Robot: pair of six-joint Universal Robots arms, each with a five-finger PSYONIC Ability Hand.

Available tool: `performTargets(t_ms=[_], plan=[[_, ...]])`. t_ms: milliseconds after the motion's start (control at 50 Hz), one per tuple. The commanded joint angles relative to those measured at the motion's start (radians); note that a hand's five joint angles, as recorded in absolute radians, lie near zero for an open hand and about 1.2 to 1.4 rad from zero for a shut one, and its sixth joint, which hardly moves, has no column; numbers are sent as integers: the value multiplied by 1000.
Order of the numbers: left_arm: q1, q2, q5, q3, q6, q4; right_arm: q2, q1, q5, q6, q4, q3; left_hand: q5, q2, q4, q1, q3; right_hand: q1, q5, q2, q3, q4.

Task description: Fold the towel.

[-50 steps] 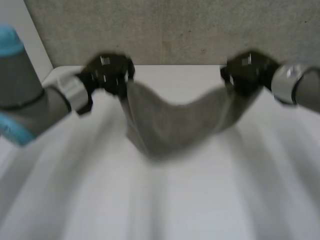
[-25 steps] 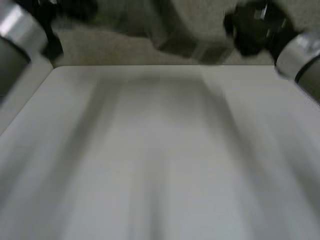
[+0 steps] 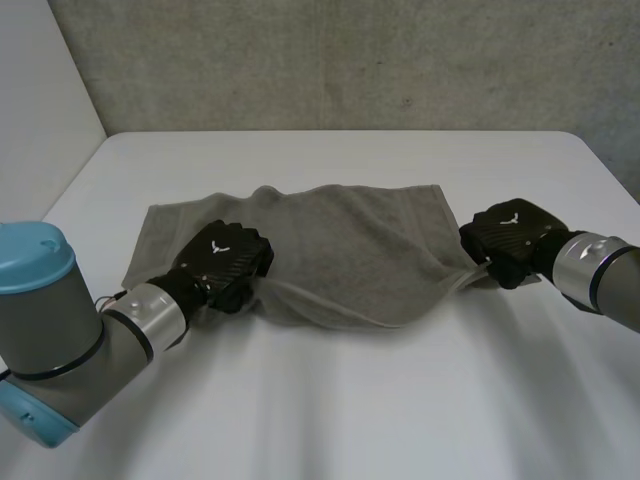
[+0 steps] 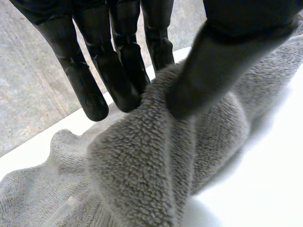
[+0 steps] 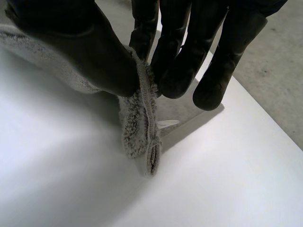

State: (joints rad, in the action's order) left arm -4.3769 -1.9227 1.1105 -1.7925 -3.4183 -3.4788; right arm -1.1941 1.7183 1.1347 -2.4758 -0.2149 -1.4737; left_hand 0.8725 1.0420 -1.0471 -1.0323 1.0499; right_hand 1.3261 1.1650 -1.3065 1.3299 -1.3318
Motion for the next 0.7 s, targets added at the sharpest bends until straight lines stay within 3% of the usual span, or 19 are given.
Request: performTargets(t_ms=[20,40,160,420,560,700], plan=[[-12,-13,2,19,1,-5,-18,-28,-1,-58,20,6,-437,-432,437,422,-440,70,57,-90,66,-64],[-16,-13,2,24,1,-2,-18,-28,-1,-58,20,6,-556,-551,556,542,-559,70,57,-90,66,-64],[-44,1,-1,56,4,7,-18,-43,17,-87,63,4,-683,-678,684,669,-686,70,57,-90,66,-64],[-135,-33,-55,168,-22,99,-4,-57,11,-127,71,0,-704,-699,704,690,-707,70,57,-90,66,-64],[-181,-180,-193,327,-166,317,-2,-68,7,-127,72,-16,-710,-705,710,695,-713,70,57,-90,66,-64],[-184,-289,-209,450,-321,487,4,-72,7,-126,74,-23,-710,-705,710,695,-713,70,57,-90,66,-64]])
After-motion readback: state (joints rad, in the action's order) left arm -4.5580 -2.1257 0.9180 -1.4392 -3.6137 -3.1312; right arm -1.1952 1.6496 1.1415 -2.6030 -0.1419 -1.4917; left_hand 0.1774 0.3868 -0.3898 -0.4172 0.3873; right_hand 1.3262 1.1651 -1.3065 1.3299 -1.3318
